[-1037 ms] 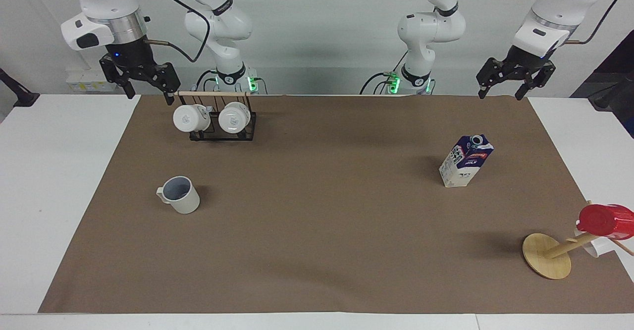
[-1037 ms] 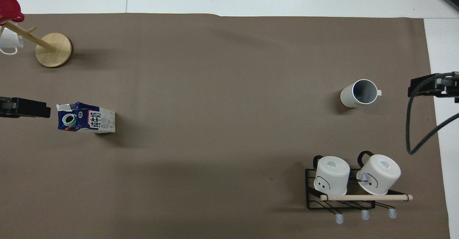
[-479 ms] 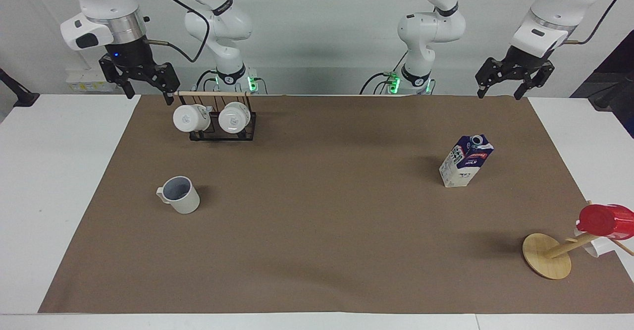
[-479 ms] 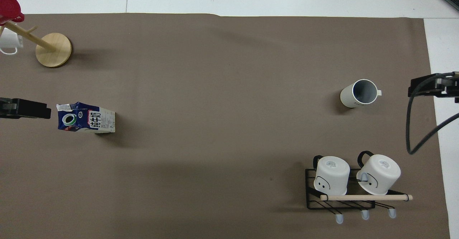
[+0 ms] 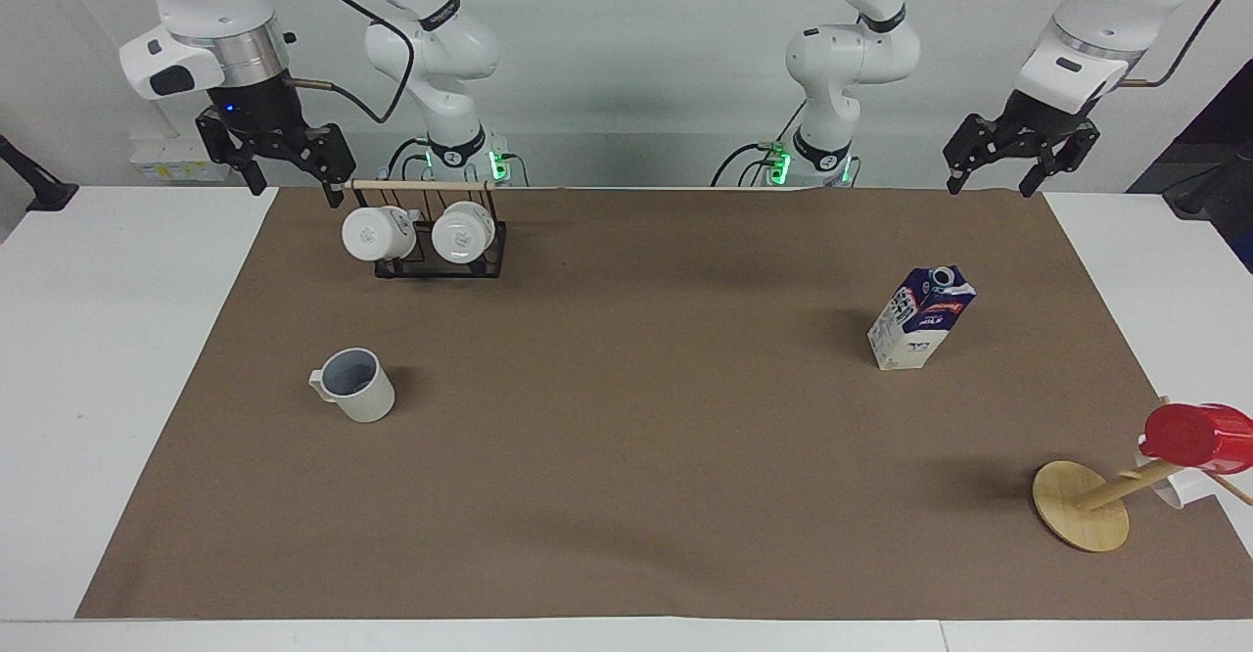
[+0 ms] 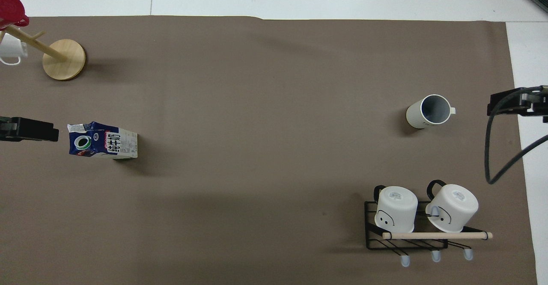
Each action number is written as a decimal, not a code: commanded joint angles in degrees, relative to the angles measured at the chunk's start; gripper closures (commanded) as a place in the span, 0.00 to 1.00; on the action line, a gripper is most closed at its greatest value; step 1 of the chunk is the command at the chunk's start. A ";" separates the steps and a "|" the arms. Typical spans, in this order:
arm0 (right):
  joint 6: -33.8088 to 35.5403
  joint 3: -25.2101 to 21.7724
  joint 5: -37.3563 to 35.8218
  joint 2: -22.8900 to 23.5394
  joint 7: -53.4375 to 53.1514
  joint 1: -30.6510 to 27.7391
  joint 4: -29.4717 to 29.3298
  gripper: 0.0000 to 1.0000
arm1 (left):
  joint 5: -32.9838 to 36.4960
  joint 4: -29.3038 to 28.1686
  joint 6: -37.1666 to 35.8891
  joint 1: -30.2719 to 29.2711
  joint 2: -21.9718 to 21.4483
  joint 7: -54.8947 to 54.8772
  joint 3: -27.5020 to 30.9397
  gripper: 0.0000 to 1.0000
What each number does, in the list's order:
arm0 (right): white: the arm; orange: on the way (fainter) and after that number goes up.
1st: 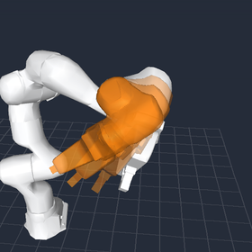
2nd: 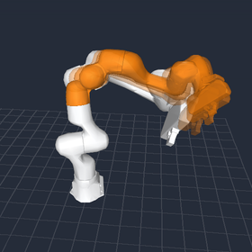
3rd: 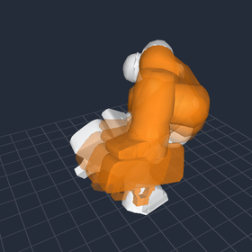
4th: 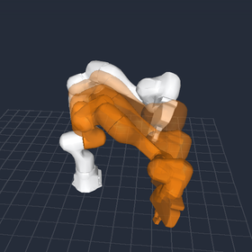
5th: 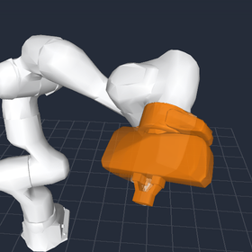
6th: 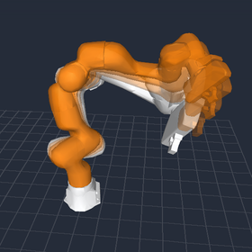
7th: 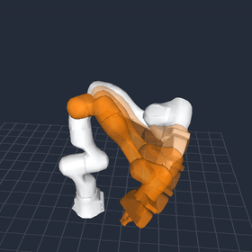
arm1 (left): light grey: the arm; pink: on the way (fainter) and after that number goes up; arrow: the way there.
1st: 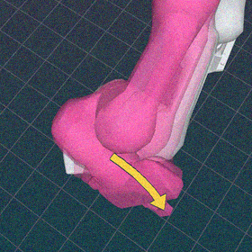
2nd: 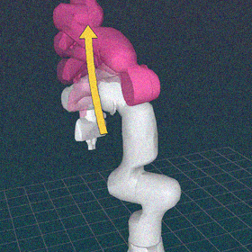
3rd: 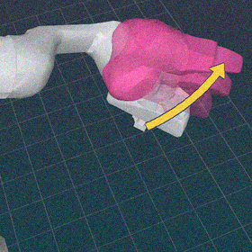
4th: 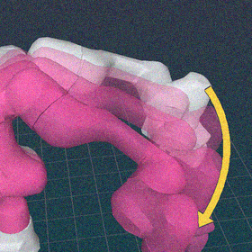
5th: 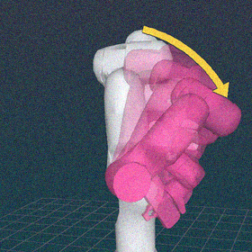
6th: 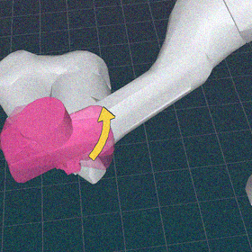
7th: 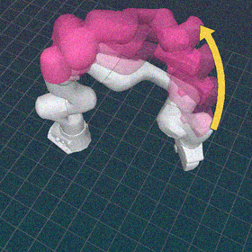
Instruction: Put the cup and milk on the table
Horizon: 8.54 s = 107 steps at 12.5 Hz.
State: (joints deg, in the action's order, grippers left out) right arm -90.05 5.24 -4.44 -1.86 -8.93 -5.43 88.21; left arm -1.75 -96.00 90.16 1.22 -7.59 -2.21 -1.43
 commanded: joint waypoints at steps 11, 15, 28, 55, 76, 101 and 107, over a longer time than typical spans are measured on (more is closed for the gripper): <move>0.93 0.30 -0.13 -0.07 1.37 -0.63 -0.41 0.00 | 1.05 0.55 -1.21 0.45 -0.23 0.80 0.29 0.00; 0.93 0.30 -0.13 -0.07 1.37 -0.54 -0.41 0.00 | 1.05 0.63 -1.21 0.45 -0.23 0.80 0.20 0.00; -0.65 0.21 1.01 0.36 1.72 -0.98 -0.67 0.00 | 1.05 0.63 -1.21 0.45 -0.23 0.80 0.29 0.00; -33.42 0.39 1.98 17.32 2.42 -1.07 15.49 0.00 | 1.05 0.55 -1.21 0.45 -0.23 0.80 0.29 0.00; -28.45 0.92 1.98 14.61 0.75 1.56 16.12 1.00 | 1.05 0.64 -0.95 0.36 -0.32 0.45 0.29 0.00; -30.00 0.92 -3.21 23.83 -42.11 37.24 8.19 1.00 | 1.22 -32.06 34.82 0.98 -3.05 -0.51 0.29 0.00; -33.26 0.92 -2.33 22.95 -44.42 36.90 11.46 0.41 | 1.31 -31.45 36.93 0.45 -1.55 -0.95 0.38 0.04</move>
State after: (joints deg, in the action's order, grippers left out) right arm -122.16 6.17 -6.23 22.47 -51.79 31.70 97.43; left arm -1.44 -127.21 125.49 1.30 -9.28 -2.47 -1.64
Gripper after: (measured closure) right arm 0.921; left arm 0.018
